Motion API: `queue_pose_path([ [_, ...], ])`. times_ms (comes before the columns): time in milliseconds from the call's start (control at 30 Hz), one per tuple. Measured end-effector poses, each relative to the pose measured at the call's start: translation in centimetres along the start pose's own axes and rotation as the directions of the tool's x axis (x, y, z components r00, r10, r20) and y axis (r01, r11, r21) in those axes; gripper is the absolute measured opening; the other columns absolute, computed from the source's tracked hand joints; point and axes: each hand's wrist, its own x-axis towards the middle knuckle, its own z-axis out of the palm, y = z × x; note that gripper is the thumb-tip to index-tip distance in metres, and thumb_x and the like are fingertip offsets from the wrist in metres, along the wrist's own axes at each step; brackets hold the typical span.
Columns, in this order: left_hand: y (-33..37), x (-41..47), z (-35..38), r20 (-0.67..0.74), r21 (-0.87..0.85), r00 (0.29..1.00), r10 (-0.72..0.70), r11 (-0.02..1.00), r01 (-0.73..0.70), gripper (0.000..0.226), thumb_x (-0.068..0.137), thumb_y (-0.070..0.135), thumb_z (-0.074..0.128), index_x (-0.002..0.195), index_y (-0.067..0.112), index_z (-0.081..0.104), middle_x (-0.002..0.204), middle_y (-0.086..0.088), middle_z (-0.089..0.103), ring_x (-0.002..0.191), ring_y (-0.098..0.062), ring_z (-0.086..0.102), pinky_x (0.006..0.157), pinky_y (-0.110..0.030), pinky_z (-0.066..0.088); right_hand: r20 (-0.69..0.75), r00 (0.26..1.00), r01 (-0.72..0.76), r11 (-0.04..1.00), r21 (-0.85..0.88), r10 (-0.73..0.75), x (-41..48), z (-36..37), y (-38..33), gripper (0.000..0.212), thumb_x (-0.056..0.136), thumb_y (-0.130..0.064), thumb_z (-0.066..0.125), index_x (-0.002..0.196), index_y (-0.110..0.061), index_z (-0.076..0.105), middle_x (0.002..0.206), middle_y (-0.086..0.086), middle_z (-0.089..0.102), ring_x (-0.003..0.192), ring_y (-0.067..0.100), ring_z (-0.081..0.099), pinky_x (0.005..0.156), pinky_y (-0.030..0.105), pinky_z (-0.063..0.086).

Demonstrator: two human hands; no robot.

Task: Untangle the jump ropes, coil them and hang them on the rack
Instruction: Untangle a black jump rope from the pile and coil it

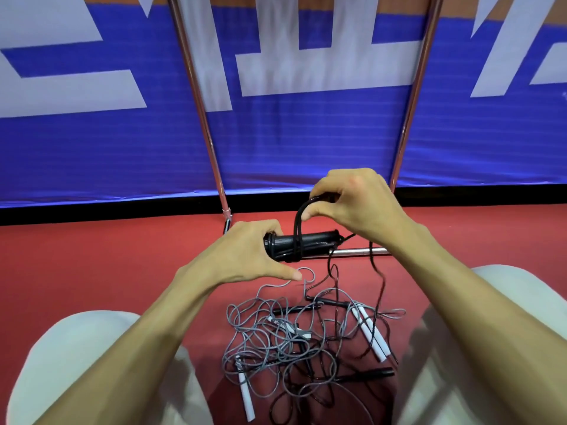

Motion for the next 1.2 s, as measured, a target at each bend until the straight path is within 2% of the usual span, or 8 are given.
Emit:
queue_pose_path([
  [167,0.7,-0.1,0.9,-0.052,-0.062,0.997,0.062,0.996,-0.065,0.050,0.061,0.059,0.081,0.066,0.018,0.054,0.053,0.007,0.044,0.053,-0.013,0.038,0.055,-0.031,0.030,0.141,0.965,-0.243,0.955,0.168,0.221,0.3,0.2,0.1,0.046,0.048,-0.066,0.075,0.063,-0.023,0.068,0.058,-0.002,0.062,0.060,0.018,0.051,0.061,0.034,0.045],
  [433,2.4,-1.3,0.1,0.021,-0.260,0.995,0.099,0.961,-0.090,0.011,0.072,0.018,0.070,0.071,0.027,0.064,0.062,-0.006,0.063,0.048,-0.013,0.051,0.051,-0.029,0.043,0.371,0.877,-0.467,0.722,0.510,0.305,0.6,0.4,0.3,0.028,0.066,-0.024,0.084,0.060,-0.008,0.062,0.058,0.004,0.053,0.051,0.007,0.043,0.053,0.017,0.037],
  [567,2.1,-1.1,0.1,0.047,-0.433,0.991,0.125,0.897,-0.092,0.023,0.070,0.033,0.073,0.083,0.016,0.065,0.072,-0.018,0.067,0.053,-0.021,0.057,0.051,-0.038,0.049,0.369,0.875,-0.481,0.647,0.592,0.313,0.5,1.1,0.3,0.029,0.071,-0.017,0.081,0.066,0.001,0.060,0.064,0.010,0.042,0.044,0.005,0.035,0.046,0.013,0.032],
  [700,1.8,-1.0,0.1,0.069,-0.478,0.995,0.069,0.878,-0.028,0.044,0.066,0.051,0.079,0.086,0.014,0.066,0.070,-0.015,0.067,0.057,-0.025,0.058,0.053,-0.037,0.046,0.364,0.882,-0.467,0.650,0.599,0.297,0.5,1.8,0.7,0.034,0.071,-0.022,0.081,0.071,0.007,0.062,0.063,0.011,0.045,0.047,0.007,0.036,0.048,0.014,0.033],
  [833,1.7,-0.9,-0.5,0.026,-0.581,0.998,0.059,0.813,-0.033,0.020,0.086,0.022,0.072,0.093,0.010,0.058,0.071,-0.015,0.067,0.052,-0.025,0.057,0.049,-0.030,0.046,0.378,0.895,-0.434,0.656,0.617,0.236,0.3,2.2,1.6,0.017,0.079,-0.008,0.073,0.074,0.006,0.065,0.065,0.005,0.061,0.058,0.005,0.054,0.059,0.021,0.042],
  [1000,1.6,-0.7,-1.3,-0.055,-0.715,0.998,-0.041,0.699,-0.010,0.059,0.097,0.014,0.052,0.143,0.043,0.030,0.069,-0.013,0.066,0.053,-0.029,0.060,0.047,-0.028,0.047,0.416,0.887,-0.386,0.815,0.431,0.200,-0.1,3.3,0.6,0.040,0.099,-0.025,0.048,0.062,-0.026,0.063,0.050,-0.005,0.054,0.044,0.004,0.044,0.051,0.019,0.036],
  [1067,1.5,-0.5,-1.3,-0.074,-0.763,0.997,-0.030,0.645,-0.037,0.054,0.098,0.015,0.051,0.141,0.046,0.038,0.071,-0.012,0.065,0.056,-0.029,0.059,0.051,-0.030,0.048,0.484,0.858,-0.381,0.844,0.378,0.171,-0.3,3.2,0.0,0.042,0.101,-0.039,0.038,0.071,-0.020,0.061,0.049,-0.002,0.053,0.042,0.010,0.050,0.051,0.020,0.041],
  [1200,0.8,-0.2,-1.1,-0.116,-0.775,0.989,-0.096,0.632,-0.029,0.013,0.097,0.020,0.056,0.107,0.012,0.057,0.072,-0.013,0.059,0.054,-0.027,0.057,0.050,-0.030,0.047,0.662,0.731,-0.407,0.885,0.228,0.166,-0.8,3.0,0.1,0.040,0.100,-0.042,0.038,0.079,-0.013,0.056,0.049,0.002,0.053,0.047,0.015,0.062,0.052,0.020,0.047],
])
